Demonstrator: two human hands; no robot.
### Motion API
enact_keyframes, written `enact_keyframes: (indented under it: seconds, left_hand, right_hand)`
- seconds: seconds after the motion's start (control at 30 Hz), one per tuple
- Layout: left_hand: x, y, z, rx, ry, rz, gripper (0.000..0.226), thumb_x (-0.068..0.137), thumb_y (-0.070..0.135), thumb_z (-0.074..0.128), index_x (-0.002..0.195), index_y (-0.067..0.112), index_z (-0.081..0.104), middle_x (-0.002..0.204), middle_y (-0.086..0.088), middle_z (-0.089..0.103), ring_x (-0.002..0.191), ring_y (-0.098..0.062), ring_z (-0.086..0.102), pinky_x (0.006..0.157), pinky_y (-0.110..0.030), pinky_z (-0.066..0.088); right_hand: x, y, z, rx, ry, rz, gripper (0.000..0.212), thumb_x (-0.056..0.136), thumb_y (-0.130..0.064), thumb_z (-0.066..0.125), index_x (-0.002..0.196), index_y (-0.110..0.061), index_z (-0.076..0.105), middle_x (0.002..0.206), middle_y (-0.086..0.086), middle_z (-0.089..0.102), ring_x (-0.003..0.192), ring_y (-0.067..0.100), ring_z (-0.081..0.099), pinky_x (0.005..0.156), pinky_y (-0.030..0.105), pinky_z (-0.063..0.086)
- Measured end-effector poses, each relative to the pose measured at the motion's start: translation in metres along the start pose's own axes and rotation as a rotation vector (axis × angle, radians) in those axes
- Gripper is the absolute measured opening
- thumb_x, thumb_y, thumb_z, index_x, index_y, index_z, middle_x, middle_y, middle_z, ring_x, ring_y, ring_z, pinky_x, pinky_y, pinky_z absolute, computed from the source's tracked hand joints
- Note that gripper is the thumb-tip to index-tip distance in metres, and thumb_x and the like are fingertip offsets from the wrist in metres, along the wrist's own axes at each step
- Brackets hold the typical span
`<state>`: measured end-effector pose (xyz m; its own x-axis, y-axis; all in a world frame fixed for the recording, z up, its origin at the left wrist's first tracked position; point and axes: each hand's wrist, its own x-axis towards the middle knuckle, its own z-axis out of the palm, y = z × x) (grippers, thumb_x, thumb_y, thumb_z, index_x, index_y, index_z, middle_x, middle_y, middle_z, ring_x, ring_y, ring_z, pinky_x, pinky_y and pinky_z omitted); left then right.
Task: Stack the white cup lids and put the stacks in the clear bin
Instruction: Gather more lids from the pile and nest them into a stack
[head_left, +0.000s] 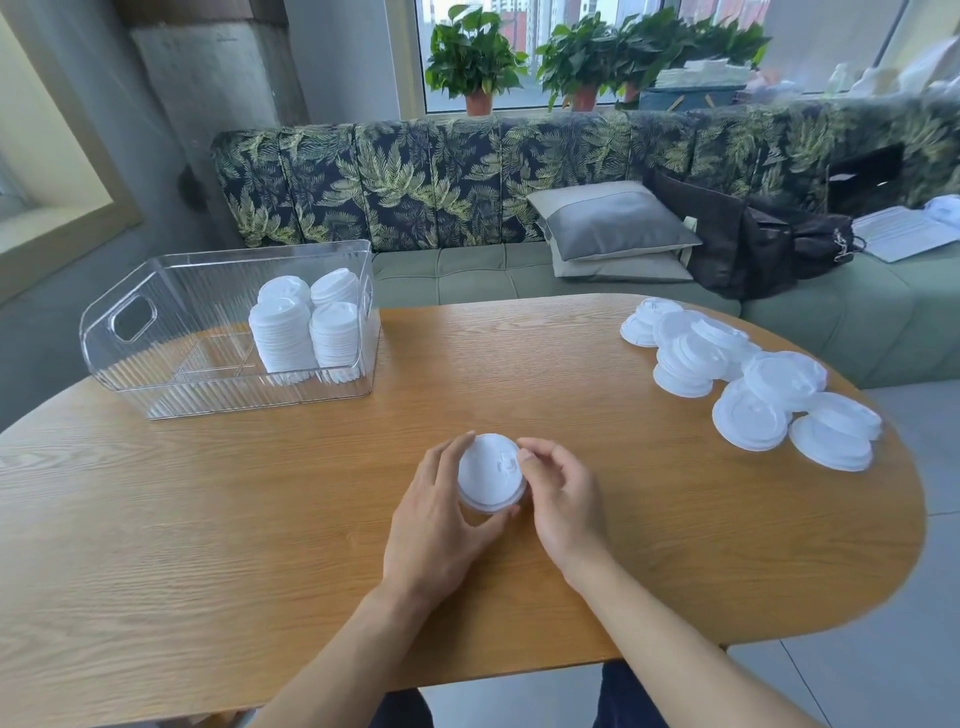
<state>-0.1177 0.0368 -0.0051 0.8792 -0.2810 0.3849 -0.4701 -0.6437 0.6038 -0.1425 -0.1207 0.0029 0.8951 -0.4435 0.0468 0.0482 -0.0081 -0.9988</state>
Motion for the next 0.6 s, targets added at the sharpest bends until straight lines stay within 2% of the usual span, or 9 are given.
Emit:
enact_keyframes:
  seconds: [0.1,0.23,0.3,0.4,0.5,0.6]
  left_hand:
    - [0.002,0.000,0.004,0.009,-0.010,0.008,0.091,0.077,0.063,0.079,0.151,0.036,0.034,0.146,0.020,0.046,0.130,0.002,0.048,0.093,-0.018,0.044]
    - [0.008,0.015,0.022,-0.057,-0.003,-0.012,0.091,0.075,0.055,0.084,0.150,0.040,0.035,0.143,0.026,0.044,0.125,0.010,0.044,0.092,-0.023,0.047]
    - [0.011,0.032,0.037,-0.083,-0.025,0.006,0.090,0.075,0.057,0.083,0.149,0.041,0.035,0.140,0.032,0.040,0.121,0.014,0.041,0.091,-0.022,0.046]
    - [0.015,0.059,0.064,-0.107,-0.069,0.048,0.086,0.074,0.069,0.074,0.146,0.044,0.034,0.135,0.037,0.037,0.120,0.014,0.042,0.092,-0.021,0.045]
    - [0.020,0.082,0.090,-0.099,-0.115,0.100,0.086,0.074,0.079,0.064,0.147,0.042,0.035,0.138,0.031,0.044,0.123,0.009,0.046,0.094,-0.019,0.042]
    - [0.027,0.100,0.111,-0.100,-0.148,0.137,0.086,0.076,0.080,0.063,0.148,0.042,0.034,0.140,0.027,0.045,0.125,0.004,0.048,0.096,-0.020,0.044]
  right_hand:
    - [-0.001,0.002,-0.007,-0.061,0.061,-0.069,0.012,0.097,-0.020,0.068,0.106,-0.025,0.074,0.093,-0.017,0.076,0.091,-0.009,0.068,0.071,0.006,0.049]
    - [0.006,0.000,-0.037,-0.148,0.134,-0.109,0.013,0.096,-0.017,0.067,0.105,-0.025,0.073,0.098,-0.018,0.075,0.093,-0.010,0.066,0.078,0.004,0.045]
    - [0.010,-0.001,-0.061,-0.190,0.183,-0.122,0.014,0.095,-0.018,0.066,0.105,-0.028,0.072,0.100,-0.017,0.075,0.094,-0.006,0.066,0.080,0.006,0.047]
    - [0.018,-0.002,-0.105,-0.243,0.295,-0.134,0.016,0.096,-0.019,0.065,0.106,-0.030,0.071,0.104,-0.014,0.072,0.096,-0.002,0.065,0.085,0.015,0.051]
    - [0.025,-0.005,-0.151,-0.252,0.444,-0.124,0.019,0.096,-0.015,0.063,0.106,-0.031,0.069,0.106,-0.015,0.070,0.098,-0.003,0.063,0.091,0.024,0.053]
    - [0.033,-0.008,-0.192,-0.307,0.555,-0.119,0.021,0.097,-0.014,0.061,0.112,-0.029,0.065,0.114,-0.013,0.065,0.111,0.009,0.060,0.103,0.037,0.050]
